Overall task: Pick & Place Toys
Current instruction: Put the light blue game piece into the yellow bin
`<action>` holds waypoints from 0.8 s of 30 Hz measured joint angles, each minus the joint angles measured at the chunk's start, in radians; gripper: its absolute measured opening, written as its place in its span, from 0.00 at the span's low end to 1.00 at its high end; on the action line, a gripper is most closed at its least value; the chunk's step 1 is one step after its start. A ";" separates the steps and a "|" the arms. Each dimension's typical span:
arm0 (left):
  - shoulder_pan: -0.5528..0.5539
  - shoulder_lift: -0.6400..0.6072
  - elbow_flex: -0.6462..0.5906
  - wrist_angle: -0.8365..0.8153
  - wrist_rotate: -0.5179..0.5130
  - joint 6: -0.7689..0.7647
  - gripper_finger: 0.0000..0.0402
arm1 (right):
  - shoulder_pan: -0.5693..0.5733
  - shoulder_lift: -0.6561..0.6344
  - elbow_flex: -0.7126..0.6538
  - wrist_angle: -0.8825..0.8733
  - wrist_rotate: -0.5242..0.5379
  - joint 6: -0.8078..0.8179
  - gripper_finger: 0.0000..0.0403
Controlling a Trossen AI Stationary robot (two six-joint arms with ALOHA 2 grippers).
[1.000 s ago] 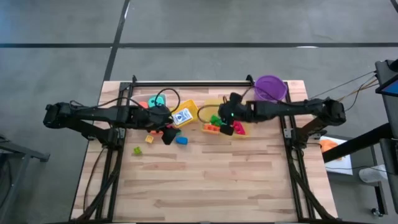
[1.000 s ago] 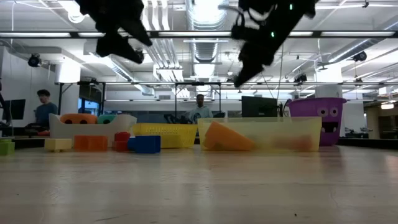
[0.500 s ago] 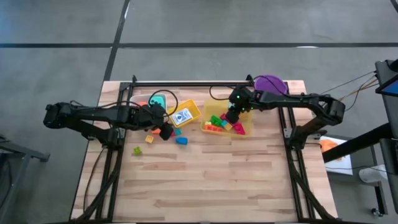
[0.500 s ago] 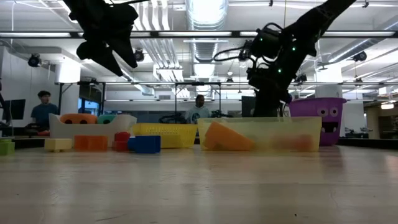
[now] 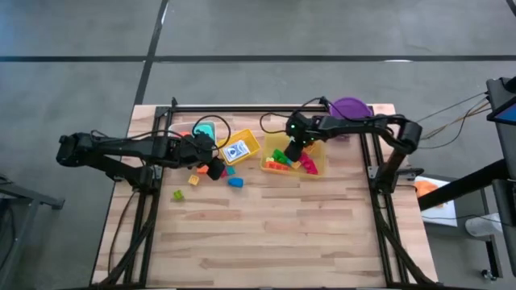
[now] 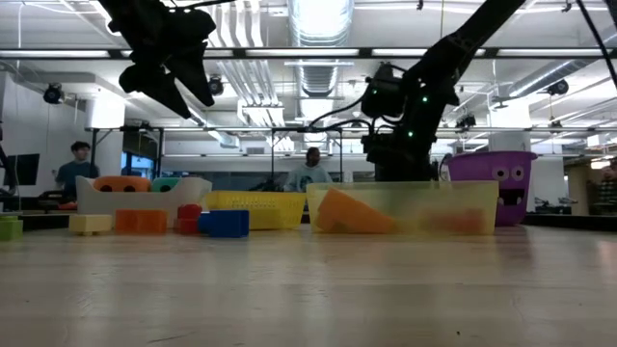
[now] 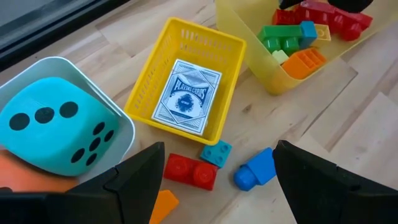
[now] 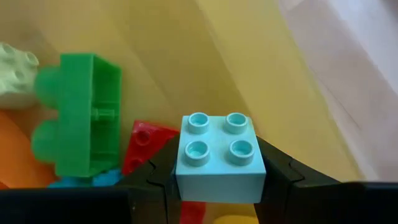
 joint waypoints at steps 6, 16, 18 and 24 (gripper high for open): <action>0.000 0.000 0.000 -0.002 0.000 0.000 0.74 | 0.003 0.072 0.042 -0.048 0.002 -0.004 0.32; 0.000 0.000 0.000 -0.004 0.000 0.000 0.74 | 0.007 0.081 0.050 -0.062 0.006 0.004 0.40; 0.000 0.000 -0.001 -0.004 0.000 0.000 0.74 | 0.007 0.079 0.049 -0.064 0.006 0.003 0.40; 0.000 0.000 -0.001 -0.004 0.000 0.000 0.74 | 0.007 0.075 0.049 -0.065 0.004 -0.009 0.41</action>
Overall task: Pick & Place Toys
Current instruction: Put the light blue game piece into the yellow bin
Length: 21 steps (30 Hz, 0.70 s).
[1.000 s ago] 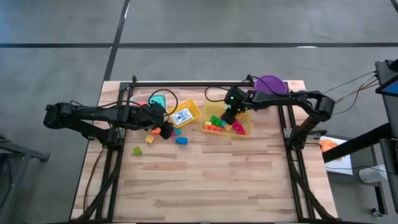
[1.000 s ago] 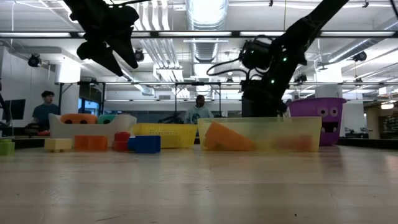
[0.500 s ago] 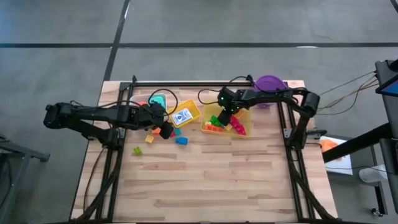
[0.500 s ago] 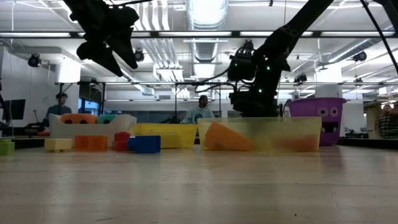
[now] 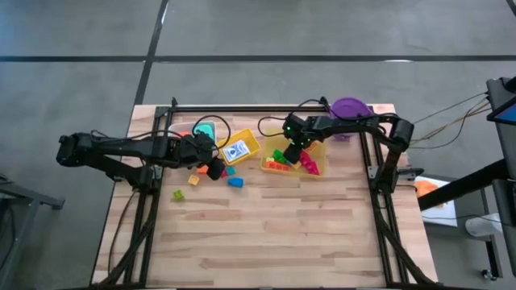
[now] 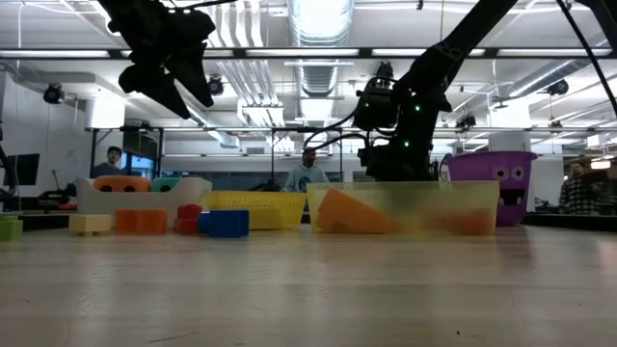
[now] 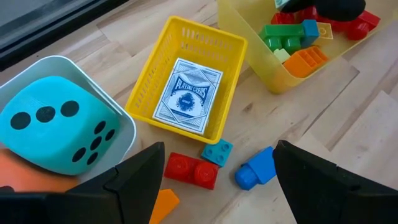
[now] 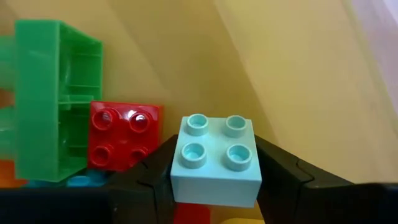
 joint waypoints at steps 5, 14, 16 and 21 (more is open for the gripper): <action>0.000 0.000 0.000 0.000 0.000 0.000 0.74 | 0.001 0.000 0.000 -0.004 -0.013 0.011 0.41; 0.000 0.000 0.000 0.000 0.000 0.000 0.74 | 0.004 0.000 0.000 -0.006 -0.058 -0.012 0.46; 0.000 0.000 0.000 0.000 0.000 0.000 0.74 | 0.006 0.000 0.000 -0.005 -0.058 -0.015 0.50; 0.000 0.001 0.000 0.000 0.000 0.000 0.74 | 0.006 0.000 0.000 -0.011 -0.061 -0.008 0.65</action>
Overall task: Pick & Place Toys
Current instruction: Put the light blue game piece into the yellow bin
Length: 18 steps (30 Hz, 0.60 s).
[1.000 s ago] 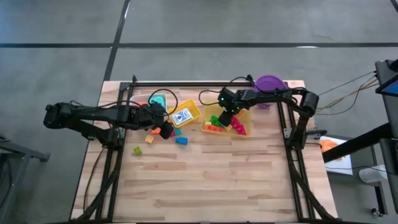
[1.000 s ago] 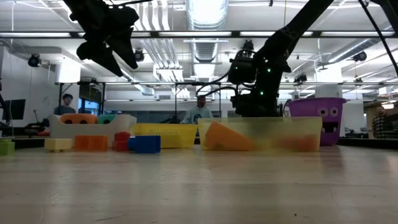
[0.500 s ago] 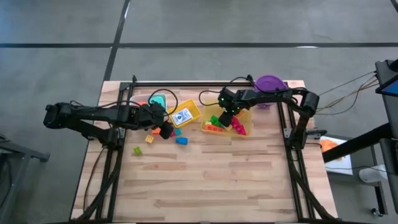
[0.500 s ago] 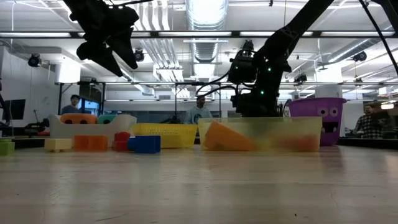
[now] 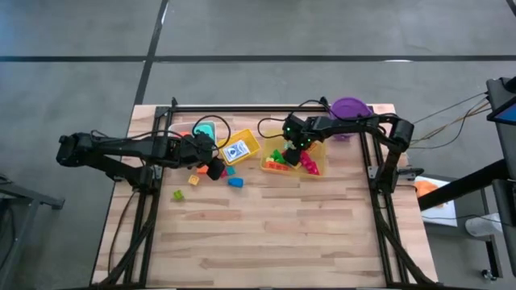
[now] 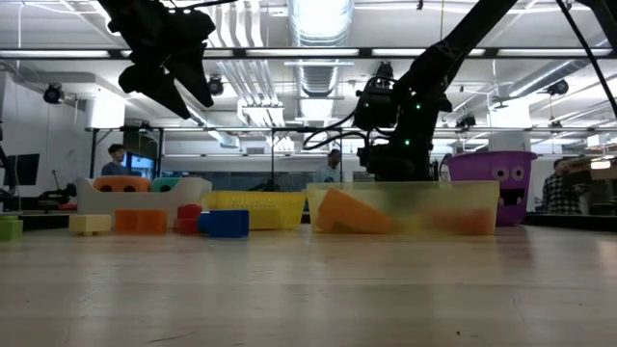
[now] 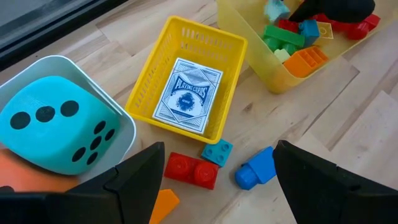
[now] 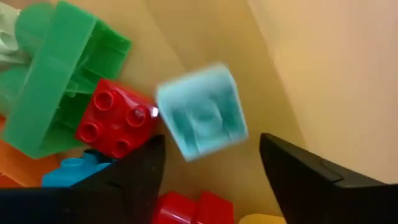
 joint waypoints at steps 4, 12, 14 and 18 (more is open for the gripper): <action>0.000 0.000 0.000 0.000 0.002 0.000 0.74 | 0.000 0.000 0.000 -0.011 0.000 0.023 0.76; 0.000 0.027 -0.001 -0.049 0.072 0.000 0.74 | 0.026 -0.040 0.001 -0.070 0.003 0.062 0.86; 0.000 0.051 -0.001 -0.059 0.098 0.004 0.74 | 0.038 -0.059 0.001 -0.079 0.003 0.069 0.86; 0.000 0.120 -0.001 -0.076 0.135 0.050 0.74 | 0.068 -0.121 0.002 -0.083 0.004 0.094 0.86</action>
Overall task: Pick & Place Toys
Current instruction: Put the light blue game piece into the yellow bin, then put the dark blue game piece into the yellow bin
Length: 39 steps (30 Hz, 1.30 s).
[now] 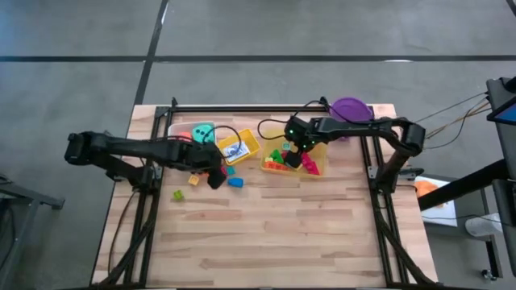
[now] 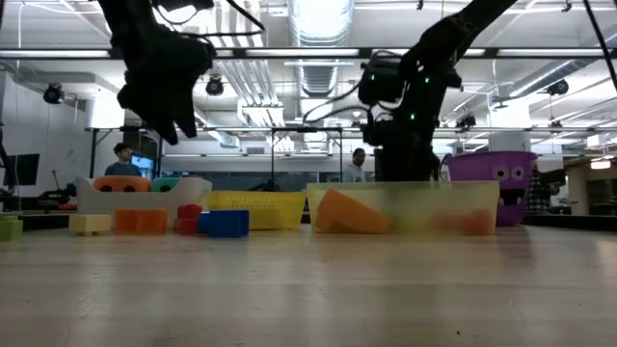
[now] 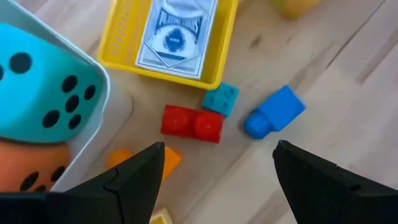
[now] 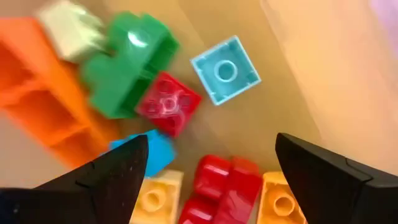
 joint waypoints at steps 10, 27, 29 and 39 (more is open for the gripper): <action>-0.021 0.187 0.002 0.149 0.027 0.375 0.74 | 0.139 -0.189 -0.045 0.003 0.031 0.075 0.86; -0.055 0.357 0.001 0.274 0.064 0.640 0.74 | 0.531 -0.488 -0.429 0.467 0.060 0.196 0.86; -0.055 0.378 0.001 0.296 0.089 0.641 0.74 | 0.578 -0.513 -0.477 0.552 0.084 0.212 0.86; -0.055 0.462 0.001 0.365 0.098 0.686 0.74 | 0.680 -0.541 -0.617 0.892 0.157 0.209 0.86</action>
